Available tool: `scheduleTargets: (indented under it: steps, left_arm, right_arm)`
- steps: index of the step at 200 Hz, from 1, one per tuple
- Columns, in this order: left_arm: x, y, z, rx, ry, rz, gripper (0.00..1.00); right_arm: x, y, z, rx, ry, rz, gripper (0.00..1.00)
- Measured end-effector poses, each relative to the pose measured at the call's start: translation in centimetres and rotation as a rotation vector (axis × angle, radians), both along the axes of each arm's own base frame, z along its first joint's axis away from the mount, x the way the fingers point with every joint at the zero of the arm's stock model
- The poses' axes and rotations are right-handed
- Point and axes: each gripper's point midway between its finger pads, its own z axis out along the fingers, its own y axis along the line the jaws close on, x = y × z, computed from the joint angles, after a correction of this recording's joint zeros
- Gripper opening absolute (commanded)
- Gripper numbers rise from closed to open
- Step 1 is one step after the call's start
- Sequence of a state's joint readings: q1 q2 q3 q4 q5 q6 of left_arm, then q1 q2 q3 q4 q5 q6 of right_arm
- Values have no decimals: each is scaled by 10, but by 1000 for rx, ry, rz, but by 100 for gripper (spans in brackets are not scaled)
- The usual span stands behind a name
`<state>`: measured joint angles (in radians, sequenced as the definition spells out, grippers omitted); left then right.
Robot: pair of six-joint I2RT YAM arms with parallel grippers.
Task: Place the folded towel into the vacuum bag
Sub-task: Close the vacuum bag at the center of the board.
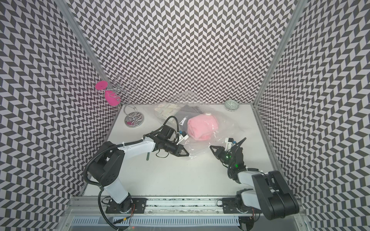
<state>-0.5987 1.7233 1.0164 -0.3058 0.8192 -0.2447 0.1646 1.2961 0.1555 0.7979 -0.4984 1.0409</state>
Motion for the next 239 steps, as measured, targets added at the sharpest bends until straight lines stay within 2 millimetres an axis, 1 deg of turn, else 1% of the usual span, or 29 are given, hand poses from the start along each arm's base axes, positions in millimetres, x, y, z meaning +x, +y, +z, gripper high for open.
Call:
scheduleTargets:
  steps: [19,33,44,52,60,67,79,87,119,151,163,203,239]
  left_arm:
    - [0,4,0,5,5,8,0]
    - [0,5,0,7,8,10,0]
    - [0,6,-1,11,11,11,0]
    - [0,6,-2,14,13,13,0]
    - [0,7,-3,19,16,15,0]
    - [0,9,-4,27,21,17,0]
    - [-2,11,-6,39,31,19,0]
    - [-2,12,-7,46,36,19,0]
    - [-4,13,-10,63,50,18,0]
    - [-4,13,-11,71,52,18,0]
    - [-4,14,-12,75,54,18,0]
    - [-4,14,-14,85,52,22,0]
    - [-4,15,-15,91,48,24,0]
  right_arm:
    - [2,-5,-1,-7,-1,-15,0]
    - [2,-5,-1,-25,-11,0,1]
    - [3,-3,0,-45,-26,28,7]
    - [4,-1,0,-57,-34,50,13]
    - [5,2,1,-64,-38,79,24]
    - [7,4,1,-71,-43,104,29]
    - [9,8,2,-76,-55,146,35]
    - [8,11,0,-72,-54,177,36]
    - [-7,21,-15,-45,-10,261,37]
    - [-21,23,-23,-29,9,289,29]
    - [-23,22,-25,-28,13,285,27]
    - [-13,18,-18,-30,-10,237,26]
    - [0,15,-6,-19,-39,202,18]
